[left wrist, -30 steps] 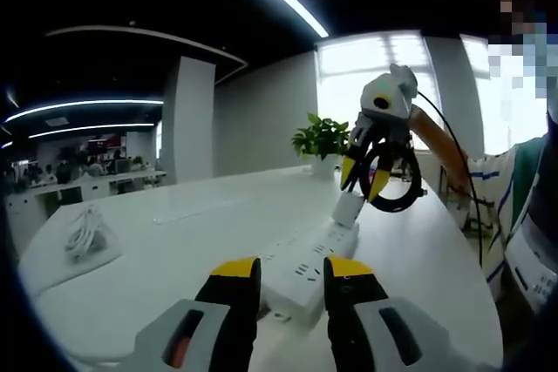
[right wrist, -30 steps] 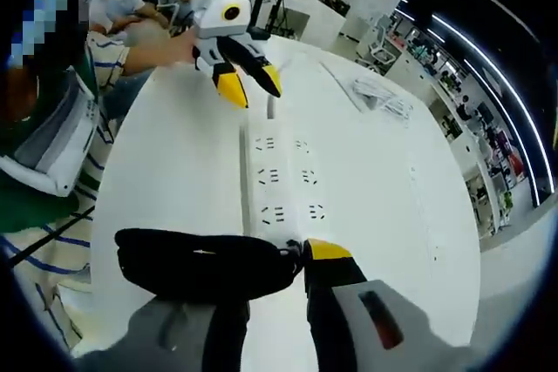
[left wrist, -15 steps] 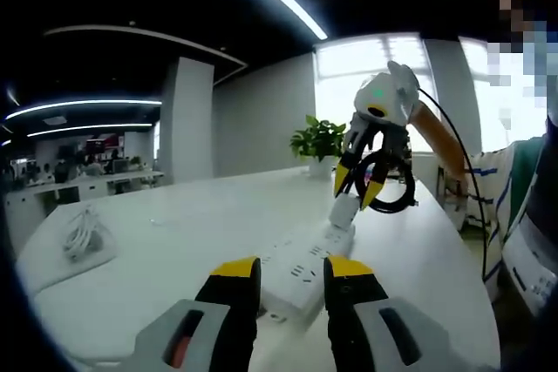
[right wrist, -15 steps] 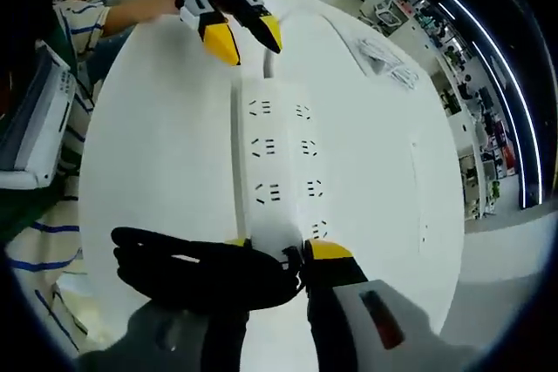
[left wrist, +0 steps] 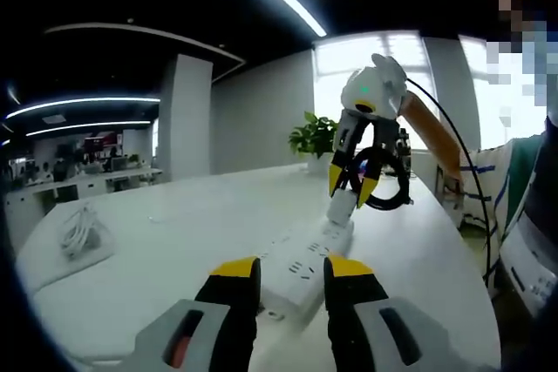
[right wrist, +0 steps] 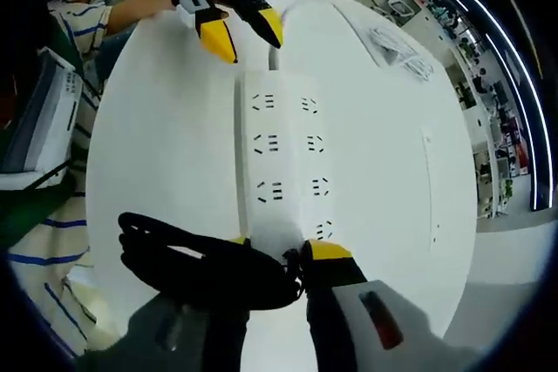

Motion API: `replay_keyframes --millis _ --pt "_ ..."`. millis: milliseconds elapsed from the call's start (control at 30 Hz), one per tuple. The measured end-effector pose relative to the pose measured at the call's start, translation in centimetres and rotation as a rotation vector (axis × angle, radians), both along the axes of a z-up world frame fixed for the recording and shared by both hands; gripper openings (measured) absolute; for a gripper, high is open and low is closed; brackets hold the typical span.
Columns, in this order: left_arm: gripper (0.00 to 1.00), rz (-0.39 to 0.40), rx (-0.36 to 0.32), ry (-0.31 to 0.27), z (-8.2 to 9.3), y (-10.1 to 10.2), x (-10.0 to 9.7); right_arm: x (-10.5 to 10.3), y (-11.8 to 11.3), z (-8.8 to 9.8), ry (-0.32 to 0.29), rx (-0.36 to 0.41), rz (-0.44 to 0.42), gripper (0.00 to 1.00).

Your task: Straighten the power strip on the desk, plug the charger into it

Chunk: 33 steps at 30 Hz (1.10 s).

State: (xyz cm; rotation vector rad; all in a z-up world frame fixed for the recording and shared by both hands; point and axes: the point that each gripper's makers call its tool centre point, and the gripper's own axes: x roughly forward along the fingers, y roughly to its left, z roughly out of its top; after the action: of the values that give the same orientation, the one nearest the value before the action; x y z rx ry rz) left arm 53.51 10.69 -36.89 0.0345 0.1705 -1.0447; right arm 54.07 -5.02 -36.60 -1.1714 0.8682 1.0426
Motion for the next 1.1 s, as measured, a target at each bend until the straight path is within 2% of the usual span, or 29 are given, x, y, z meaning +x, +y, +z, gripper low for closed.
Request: replay_keyframes --millis 300,867,1100 --pt "0.29 0.001 -0.005 0.004 0.06 0.17 -0.03 -0.03 0.14 -0.39 0.074 -0.026 0.021 0.22" --pt "0.29 -0.010 0.018 0.016 -0.67 -0.12 -0.01 -0.27 0.17 -0.65 0.110 -0.036 0.056 0.22" --pt "0.29 -0.007 0.025 0.016 -0.80 -0.07 0.13 -0.35 0.24 -0.62 0.178 -0.028 0.059 0.22"
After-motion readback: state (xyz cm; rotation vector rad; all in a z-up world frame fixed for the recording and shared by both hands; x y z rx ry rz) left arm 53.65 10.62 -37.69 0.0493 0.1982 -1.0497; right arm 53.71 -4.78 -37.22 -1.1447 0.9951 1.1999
